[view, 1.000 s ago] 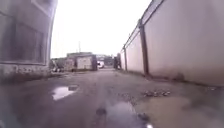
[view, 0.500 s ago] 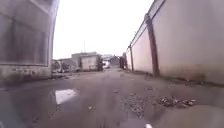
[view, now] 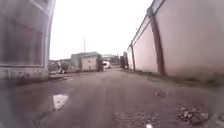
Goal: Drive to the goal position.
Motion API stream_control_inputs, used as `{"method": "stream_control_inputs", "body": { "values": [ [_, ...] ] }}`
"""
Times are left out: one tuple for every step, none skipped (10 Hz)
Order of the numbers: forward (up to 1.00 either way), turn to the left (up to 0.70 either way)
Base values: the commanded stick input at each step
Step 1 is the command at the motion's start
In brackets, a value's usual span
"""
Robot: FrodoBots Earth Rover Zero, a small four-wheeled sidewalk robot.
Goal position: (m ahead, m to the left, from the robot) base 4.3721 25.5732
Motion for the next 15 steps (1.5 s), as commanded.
{"method": "stream_control_inputs", "body": {
  "values": [
    [1.00, 0.00],
    [1.00, 0.00],
    [1.00, 0.00],
    [1.00, 0.00],
    [1.00, 0.00],
    [1.00, 0.00],
    [1.00, 0.00],
    [1.00, 0.00],
    [1.00, 0.00],
    [1.00, 0.00],
    [1.00, 0.00],
    [1.00, 0.00],
    [1.00, 0.09],
    [1.00, 0.23],
    [1.00, 0.37]
  ]
}}
